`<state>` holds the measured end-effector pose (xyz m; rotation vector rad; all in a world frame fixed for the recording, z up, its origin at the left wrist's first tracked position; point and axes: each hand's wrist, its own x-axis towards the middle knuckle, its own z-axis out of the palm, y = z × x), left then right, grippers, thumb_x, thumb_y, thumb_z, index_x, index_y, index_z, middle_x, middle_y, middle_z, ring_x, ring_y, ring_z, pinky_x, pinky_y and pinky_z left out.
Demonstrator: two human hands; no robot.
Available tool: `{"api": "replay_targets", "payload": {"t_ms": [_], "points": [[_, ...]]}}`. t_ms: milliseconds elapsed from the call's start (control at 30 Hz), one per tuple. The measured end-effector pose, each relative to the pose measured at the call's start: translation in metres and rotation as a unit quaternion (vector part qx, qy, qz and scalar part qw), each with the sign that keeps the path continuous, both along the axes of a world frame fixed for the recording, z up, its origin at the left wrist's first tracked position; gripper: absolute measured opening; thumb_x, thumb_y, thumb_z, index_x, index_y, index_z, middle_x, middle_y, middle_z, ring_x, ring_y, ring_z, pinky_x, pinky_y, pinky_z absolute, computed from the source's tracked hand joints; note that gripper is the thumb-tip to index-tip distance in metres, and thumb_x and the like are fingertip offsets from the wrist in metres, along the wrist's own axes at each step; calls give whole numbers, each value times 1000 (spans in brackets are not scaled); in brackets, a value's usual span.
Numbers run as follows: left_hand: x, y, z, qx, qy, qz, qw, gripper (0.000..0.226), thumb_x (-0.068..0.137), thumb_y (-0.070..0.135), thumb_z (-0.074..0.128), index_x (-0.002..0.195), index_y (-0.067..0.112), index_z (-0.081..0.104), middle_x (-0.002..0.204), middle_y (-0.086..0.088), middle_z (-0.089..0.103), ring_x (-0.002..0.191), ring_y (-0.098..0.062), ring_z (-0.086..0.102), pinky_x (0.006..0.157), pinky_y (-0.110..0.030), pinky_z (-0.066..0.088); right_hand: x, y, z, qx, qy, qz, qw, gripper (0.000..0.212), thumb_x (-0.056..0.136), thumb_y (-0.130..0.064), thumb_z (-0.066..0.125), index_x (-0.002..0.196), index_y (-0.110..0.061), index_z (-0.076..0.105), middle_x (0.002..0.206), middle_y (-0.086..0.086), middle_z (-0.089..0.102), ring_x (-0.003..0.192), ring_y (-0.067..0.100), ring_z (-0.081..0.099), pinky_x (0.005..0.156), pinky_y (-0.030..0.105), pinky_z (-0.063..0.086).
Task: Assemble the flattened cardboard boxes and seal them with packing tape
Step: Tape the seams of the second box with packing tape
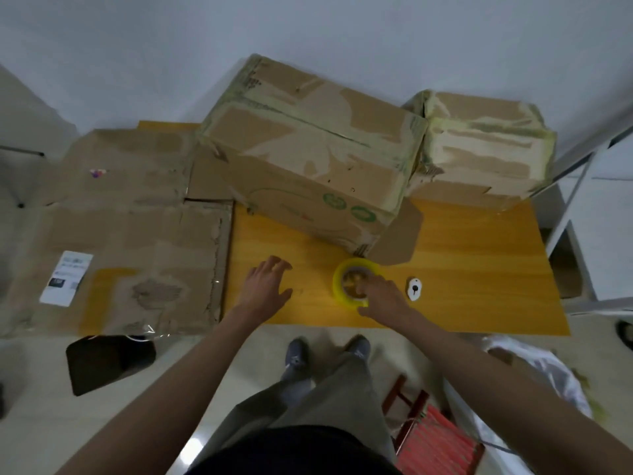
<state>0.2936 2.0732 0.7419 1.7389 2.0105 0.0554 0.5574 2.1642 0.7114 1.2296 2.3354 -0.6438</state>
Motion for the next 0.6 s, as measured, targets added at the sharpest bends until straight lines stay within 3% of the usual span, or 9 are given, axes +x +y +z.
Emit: {"api": "replay_targets", "payload": {"t_ms": [100,200,267,367,433,500,600], "points": [[3,-5,-7,-7,7,0,1000,45,94,35,63,136,23,51,141,0,45,130,-23,46,106,-38,36,-7,-7,-16,42,-61,87,993,47,90,-35,66,132,-17,53,136,4,53,129,25,46,108,42,32],[4,-5,-8,4,2,2,1000,42,94,35,63,133,23,54,139,0,46,130,-23,46,106,-39,36,-14,-8,-21,106,-39,118,987,31,93,-16,56,124,-16,57,123,3,63,114,21,56,104,33,34],[5,-4,-4,10,-9,0,1000,41,94,34,63,133,23,54,139,0,47,129,-24,46,106,-40,36,-18,-5,-15,99,10,96,990,27,91,-20,60,118,-16,59,116,2,65,106,21,60,89,30,40],[4,-1,13,25,-30,-4,999,42,95,32,63,135,23,54,138,0,49,127,-25,48,104,-41,38,-27,-2,4,22,143,-21,989,26,91,-28,66,114,-18,62,106,1,64,96,24,60,71,36,45],[-2,4,31,42,-44,2,998,43,96,30,63,137,23,54,139,0,50,125,-26,50,103,-42,41,-36,0,22,-25,228,-61,971,11,92,-25,67,89,-23,57,82,-2,56,74,18,51,64,39,39],[-12,10,52,66,-55,22,996,41,98,29,60,138,21,54,140,0,50,120,-27,54,99,-43,44,-49,3,41,-50,289,-68,953,21,93,-23,66,80,-16,52,74,5,50,66,21,45,62,41,32],[-31,22,84,98,-72,51,991,39,102,29,53,137,13,55,141,-8,51,126,-30,51,99,-41,42,-73,8,73,-61,337,-72,937,26,92,-28,67,98,-4,60,93,18,62,84,31,58,72,48,45]]}}
